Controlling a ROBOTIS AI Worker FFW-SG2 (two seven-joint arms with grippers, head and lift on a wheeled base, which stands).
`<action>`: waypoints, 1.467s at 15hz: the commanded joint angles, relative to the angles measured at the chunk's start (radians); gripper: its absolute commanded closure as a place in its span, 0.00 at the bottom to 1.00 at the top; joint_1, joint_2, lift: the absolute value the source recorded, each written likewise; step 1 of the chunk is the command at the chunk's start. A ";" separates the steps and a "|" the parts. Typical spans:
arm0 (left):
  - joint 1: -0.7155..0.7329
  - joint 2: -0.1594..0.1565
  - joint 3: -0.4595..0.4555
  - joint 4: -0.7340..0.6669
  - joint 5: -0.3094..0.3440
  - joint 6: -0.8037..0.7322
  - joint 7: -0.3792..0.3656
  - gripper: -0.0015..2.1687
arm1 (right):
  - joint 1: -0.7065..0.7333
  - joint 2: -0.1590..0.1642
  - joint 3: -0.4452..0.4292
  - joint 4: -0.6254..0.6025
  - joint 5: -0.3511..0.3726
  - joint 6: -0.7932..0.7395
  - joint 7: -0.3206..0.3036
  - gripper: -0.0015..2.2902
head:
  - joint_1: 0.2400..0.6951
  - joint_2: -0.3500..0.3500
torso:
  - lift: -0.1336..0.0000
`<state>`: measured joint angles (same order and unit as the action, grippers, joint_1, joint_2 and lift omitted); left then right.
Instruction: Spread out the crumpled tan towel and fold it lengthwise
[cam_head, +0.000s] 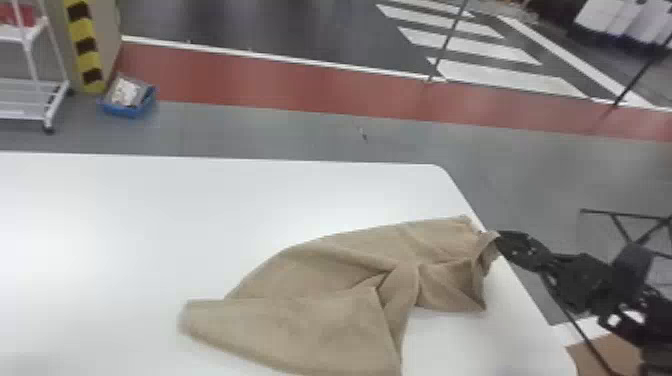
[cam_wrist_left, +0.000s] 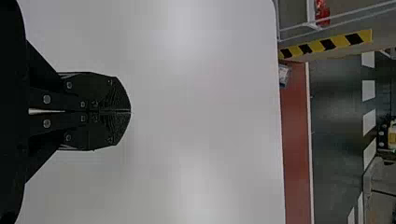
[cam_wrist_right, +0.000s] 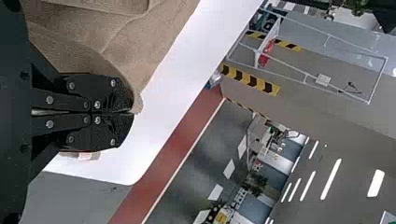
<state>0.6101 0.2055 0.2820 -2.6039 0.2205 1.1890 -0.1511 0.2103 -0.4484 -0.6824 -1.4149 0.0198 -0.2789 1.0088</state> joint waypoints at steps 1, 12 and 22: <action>-0.015 0.002 -0.014 0.034 0.002 -0.015 0.002 0.79 | -0.025 0.002 0.021 0.022 0.017 -0.004 -0.004 0.74 | 1.00 0.02 | 0.07; -0.110 -0.018 -0.330 0.171 0.148 -0.275 -0.048 0.79 | -0.020 0.057 0.038 0.054 0.150 -0.007 -0.030 0.73 | 1.00 0.00 | 0.07; -0.319 -0.018 -0.866 0.508 -0.178 -0.650 0.061 0.23 | 0.024 0.086 0.046 0.056 0.164 -0.007 -0.030 0.73 | 1.00 0.00 | 0.07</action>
<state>0.3324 0.1866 -0.5164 -2.1594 0.0865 0.5802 -0.0974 0.2258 -0.3634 -0.6402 -1.3593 0.1851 -0.2860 0.9786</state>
